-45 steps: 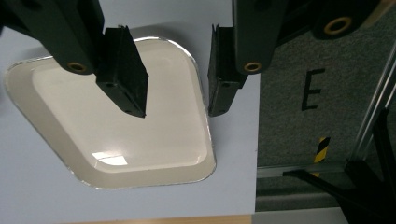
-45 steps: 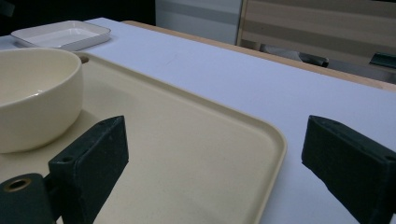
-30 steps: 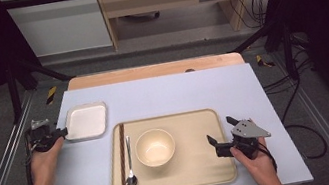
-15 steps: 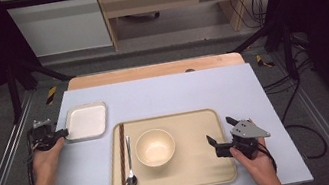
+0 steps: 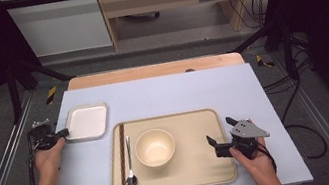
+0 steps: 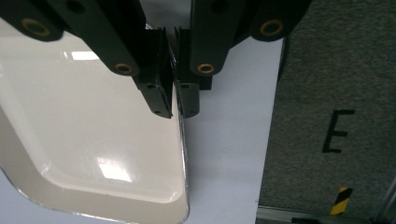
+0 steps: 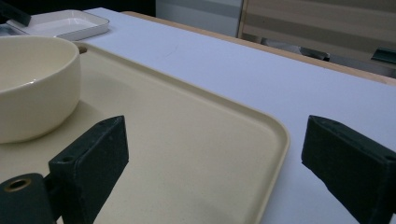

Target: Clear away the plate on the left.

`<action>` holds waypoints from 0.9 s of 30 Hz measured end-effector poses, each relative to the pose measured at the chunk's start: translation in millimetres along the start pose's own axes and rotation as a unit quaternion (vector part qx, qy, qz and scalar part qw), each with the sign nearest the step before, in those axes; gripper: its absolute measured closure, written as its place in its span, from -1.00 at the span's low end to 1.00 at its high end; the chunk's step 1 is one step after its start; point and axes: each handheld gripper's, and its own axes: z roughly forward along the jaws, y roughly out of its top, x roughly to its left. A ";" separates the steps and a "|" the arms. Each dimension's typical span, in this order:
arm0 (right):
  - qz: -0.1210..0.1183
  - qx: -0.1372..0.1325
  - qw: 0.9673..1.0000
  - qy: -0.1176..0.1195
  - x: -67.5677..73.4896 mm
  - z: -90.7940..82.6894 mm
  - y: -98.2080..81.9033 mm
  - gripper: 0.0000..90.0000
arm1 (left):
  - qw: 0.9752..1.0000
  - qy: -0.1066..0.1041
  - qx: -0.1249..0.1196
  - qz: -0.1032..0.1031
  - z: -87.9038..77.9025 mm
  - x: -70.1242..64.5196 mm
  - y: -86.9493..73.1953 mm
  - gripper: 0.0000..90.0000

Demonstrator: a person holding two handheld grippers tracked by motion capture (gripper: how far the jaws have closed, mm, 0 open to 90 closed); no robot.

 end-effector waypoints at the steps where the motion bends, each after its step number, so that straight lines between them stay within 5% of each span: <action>1: 0.000 0.000 1.000 0.000 0.0 0.0 0.0 -0.82 | 1.000 0.001 -0.003 -0.002 -0.2 -0.6 0.2 0.92; 15: 0.000 0.002 1.000 0.001 0.1 0.6 -0.4 -0.82 | 0.999 -0.007 -0.040 -0.017 -14.9 -6.4 7.5 0.97; 27: 0.000 0.003 1.000 0.001 0.7 1.7 -1.0 -0.82 | 0.998 -0.002 -0.054 0.010 -25.0 -14.4 13.8 0.97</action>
